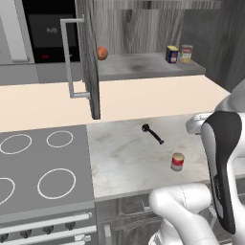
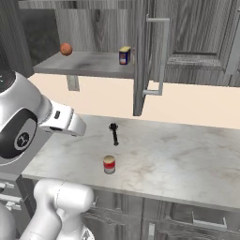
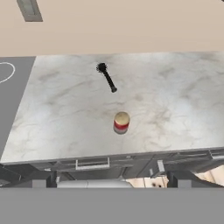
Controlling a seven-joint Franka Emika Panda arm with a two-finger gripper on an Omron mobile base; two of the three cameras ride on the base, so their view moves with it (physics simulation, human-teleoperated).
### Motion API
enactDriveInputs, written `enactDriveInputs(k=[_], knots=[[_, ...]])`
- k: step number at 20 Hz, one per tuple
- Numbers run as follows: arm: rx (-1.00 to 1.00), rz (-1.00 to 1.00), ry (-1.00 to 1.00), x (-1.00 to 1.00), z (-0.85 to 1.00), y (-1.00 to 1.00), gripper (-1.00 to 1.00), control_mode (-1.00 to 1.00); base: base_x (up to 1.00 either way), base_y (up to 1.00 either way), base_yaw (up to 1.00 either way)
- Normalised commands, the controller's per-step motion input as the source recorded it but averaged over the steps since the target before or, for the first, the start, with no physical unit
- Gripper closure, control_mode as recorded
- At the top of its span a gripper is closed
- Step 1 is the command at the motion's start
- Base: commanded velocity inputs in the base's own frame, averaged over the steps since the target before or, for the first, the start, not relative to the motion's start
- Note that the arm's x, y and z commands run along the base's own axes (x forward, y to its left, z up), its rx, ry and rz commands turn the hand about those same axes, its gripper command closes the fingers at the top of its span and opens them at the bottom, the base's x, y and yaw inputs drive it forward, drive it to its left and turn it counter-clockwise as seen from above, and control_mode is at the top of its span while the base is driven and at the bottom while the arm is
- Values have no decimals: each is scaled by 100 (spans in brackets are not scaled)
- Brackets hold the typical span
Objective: Pick the cans from the counter and place them in their designated side in the cabinet.
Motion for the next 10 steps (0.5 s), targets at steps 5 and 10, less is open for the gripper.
enactDriveInputs(k=[5, 10], knots=[[0, 0, 4, 0, -16, -11, -100, -100, 0, 0, 0], [0, 0, 5, 0, -19, -10, -100, -100, 0, 0, 0]])
